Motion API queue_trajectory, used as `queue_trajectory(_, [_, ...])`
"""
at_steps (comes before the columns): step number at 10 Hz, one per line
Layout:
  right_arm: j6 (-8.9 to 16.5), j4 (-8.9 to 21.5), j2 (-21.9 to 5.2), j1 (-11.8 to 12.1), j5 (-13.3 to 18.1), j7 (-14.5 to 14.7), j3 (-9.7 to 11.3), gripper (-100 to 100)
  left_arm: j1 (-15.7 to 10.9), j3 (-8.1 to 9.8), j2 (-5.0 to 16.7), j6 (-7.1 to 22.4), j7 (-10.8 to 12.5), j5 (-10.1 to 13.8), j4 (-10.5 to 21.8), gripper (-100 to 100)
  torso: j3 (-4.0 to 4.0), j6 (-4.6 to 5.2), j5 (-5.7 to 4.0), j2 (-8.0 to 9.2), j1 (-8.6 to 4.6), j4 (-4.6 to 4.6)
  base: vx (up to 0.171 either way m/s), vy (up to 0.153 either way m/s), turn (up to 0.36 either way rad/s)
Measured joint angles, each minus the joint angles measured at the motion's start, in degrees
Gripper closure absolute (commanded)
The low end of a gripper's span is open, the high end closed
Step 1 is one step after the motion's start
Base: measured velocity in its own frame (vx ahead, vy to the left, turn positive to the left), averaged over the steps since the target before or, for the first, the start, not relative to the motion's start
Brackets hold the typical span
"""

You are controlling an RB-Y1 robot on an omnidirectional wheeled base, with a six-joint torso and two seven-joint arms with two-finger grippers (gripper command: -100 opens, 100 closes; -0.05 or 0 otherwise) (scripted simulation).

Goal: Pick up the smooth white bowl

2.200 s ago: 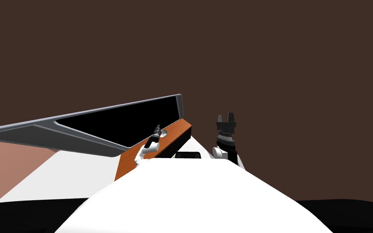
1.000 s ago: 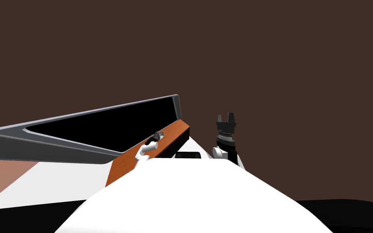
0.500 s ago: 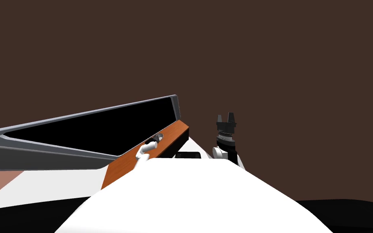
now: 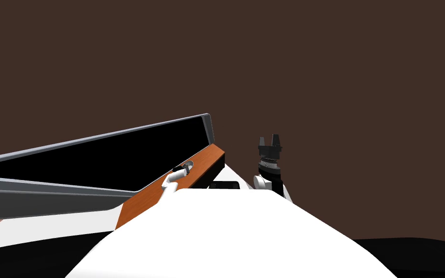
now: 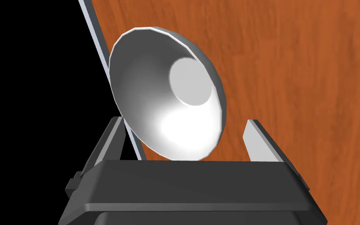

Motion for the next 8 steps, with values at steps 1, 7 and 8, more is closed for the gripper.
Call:
queue_trajectory(1, [0.0, 0.0, 0.0, 0.0, 0.0, 0.0, 0.0, 0, -0.25, 0.27, 0.17, 0.69, -0.11, 0.25, 0.63, -100, 0.02, 0.0, 0.0, 0.05, -0.01, 0.01, 0.011, 0.016, -0.029])
queue_trajectory(7, [0.0, 0.0, 0.0, -0.01, 0.0, 0.0, 0.0, 0, -1.33, 1.94, 0.17, 2.51, -0.68, 1.03, 6.13, -100, 0.1, 0.0, 0.0, 0.18, -0.04, 0.03, -0.006, 0.008, -0.023])
queue_trajectory(8, [0.0, 0.0, 0.0, 0.0, 0.0, 0.0, 0.0, 0, -1.41, 2.04, 0.3, 2.72, -0.78, 1.34, 6.87, -100, 0.09, -0.01, -0.01, 0.15, -0.06, 0.04, 0.0, 0.0, 0.0])
